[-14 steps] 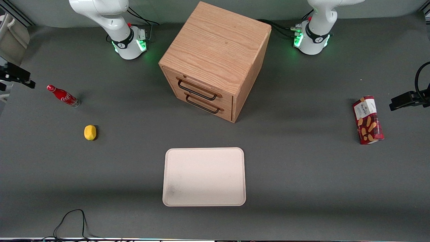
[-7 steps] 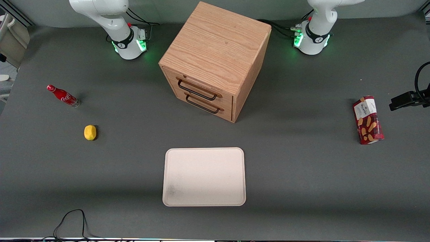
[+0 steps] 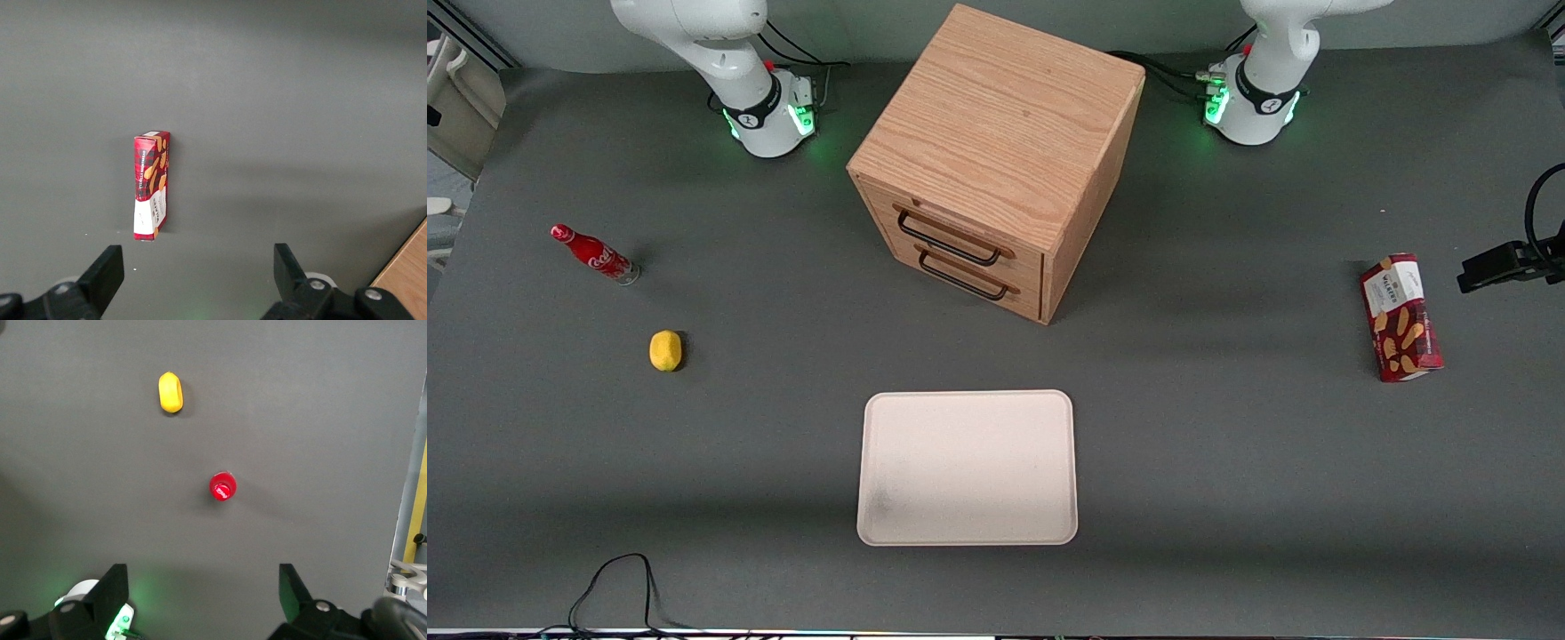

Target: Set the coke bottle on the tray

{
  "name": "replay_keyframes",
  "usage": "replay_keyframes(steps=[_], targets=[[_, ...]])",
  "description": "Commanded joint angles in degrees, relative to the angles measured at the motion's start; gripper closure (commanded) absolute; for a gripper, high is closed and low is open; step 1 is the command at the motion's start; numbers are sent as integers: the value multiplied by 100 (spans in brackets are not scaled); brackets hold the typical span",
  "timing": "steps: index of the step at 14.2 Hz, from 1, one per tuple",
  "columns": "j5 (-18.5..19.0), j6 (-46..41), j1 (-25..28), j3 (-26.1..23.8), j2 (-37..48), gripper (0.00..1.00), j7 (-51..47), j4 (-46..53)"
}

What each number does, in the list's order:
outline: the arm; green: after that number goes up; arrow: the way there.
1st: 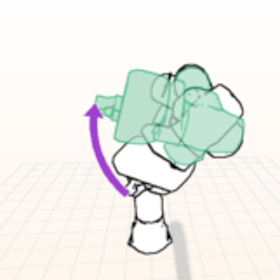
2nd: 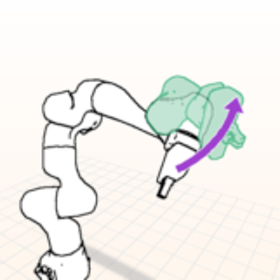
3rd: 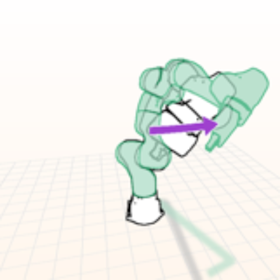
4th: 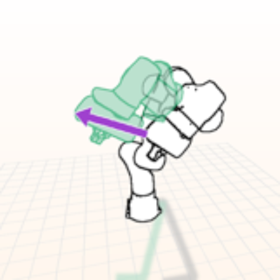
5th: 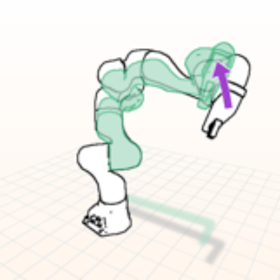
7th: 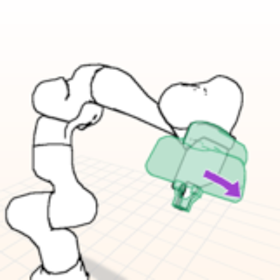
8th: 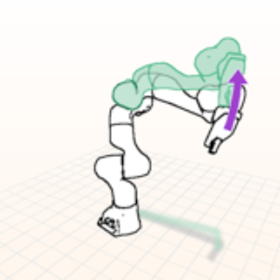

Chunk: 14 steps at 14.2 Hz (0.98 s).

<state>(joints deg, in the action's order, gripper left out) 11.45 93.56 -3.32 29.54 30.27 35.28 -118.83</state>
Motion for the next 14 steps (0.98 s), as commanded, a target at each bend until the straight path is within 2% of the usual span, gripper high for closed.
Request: replay_keyframes(steps=[1, 4, 9, 14], targets=[[182, 93, 33, 34, 269, 0, 137, -219], [261, 328, 33, 34, 199, 0, 137, -464], [323, 1356, 33, 131, 24, 0, 145, -1273], [314, 2613, 25, 473, -354, 0, 347, -1985]])
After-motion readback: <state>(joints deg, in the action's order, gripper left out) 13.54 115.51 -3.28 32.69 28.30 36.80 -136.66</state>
